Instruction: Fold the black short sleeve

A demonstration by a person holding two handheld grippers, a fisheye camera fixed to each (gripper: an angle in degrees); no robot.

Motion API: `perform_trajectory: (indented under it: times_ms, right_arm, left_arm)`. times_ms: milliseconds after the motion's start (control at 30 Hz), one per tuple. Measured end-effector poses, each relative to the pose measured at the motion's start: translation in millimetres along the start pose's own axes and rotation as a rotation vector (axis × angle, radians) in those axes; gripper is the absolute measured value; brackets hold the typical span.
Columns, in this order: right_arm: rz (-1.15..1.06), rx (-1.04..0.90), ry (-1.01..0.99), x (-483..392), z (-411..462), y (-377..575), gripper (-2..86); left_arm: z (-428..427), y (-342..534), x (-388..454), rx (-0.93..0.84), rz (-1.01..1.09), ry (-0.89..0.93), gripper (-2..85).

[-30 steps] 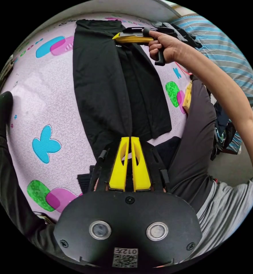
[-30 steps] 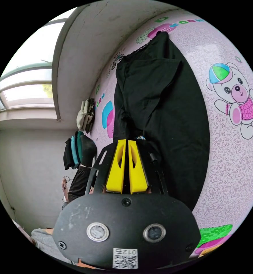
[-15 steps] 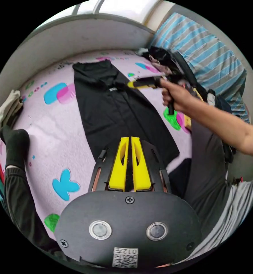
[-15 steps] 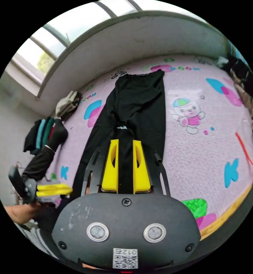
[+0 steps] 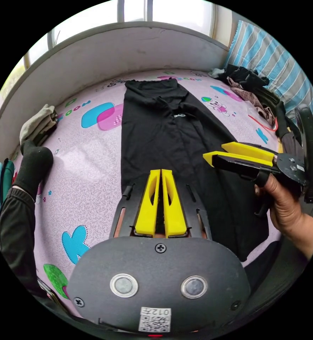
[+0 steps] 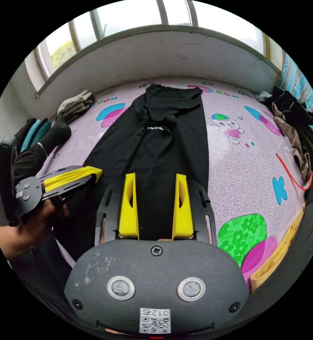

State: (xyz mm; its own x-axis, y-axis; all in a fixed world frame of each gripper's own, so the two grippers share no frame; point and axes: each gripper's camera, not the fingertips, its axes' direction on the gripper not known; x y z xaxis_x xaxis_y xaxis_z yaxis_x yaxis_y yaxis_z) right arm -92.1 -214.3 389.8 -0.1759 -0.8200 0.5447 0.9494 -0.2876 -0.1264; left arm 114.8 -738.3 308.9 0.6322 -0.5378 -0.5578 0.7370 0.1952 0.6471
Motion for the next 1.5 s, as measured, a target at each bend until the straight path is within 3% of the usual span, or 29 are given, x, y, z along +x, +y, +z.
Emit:
perform_trajectory:
  times_ms: [267,500,600,733,833,967,1200,1333,1500]
  right_arm:
    - [-0.066,-0.022,0.139,-25.8,-10.8,6.6,14.2]
    - [-0.070,-0.037,0.114,-18.9,-25.9,6.6,14.2]
    - [-0.060,-0.049,0.006,-7.3,-42.4,-8.2,12.2]
    - [-0.009,0.081,-0.009,32.1,-57.4,-71.5,9.9]
    - [0.000,0.064,-0.058,71.6,-42.4,-137.2,8.7]
    - [-0.072,-0.019,0.050,106.7,-10.0,-206.2,8.4]
    - [-0.135,-0.152,0.049,137.3,22.6,-240.0,7.6]
    - [-0.133,-0.153,-0.012,148.9,26.2,-241.8,0.6]
    - [-0.152,-0.131,-0.027,159.0,23.8,-241.2,-0.8]
  left_arm:
    - [-9.9,2.3,25.5,0.000,-0.006,-0.026,0.0]
    - [-19.5,-0.8,32.3,-0.002,-0.036,0.036,-0.1]
    - [-23.5,-4.6,35.1,-0.002,-0.044,0.053,-0.1]
    - [-29.7,-11.5,38.9,-0.002,-0.051,0.068,-0.1]
    - [-34.7,-17.5,43.1,-0.001,-0.049,0.064,-0.1]
    - [-41.6,-25.7,51.7,0.001,-0.033,0.029,0.0]
    - [-55.9,-44.2,76.6,0.004,0.042,-0.111,0.0]
    - [-70.5,-65.0,73.0,-0.043,0.072,-0.162,-0.1]
    - [-99.1,-130.0,52.3,0.159,0.090,-0.048,-0.1]
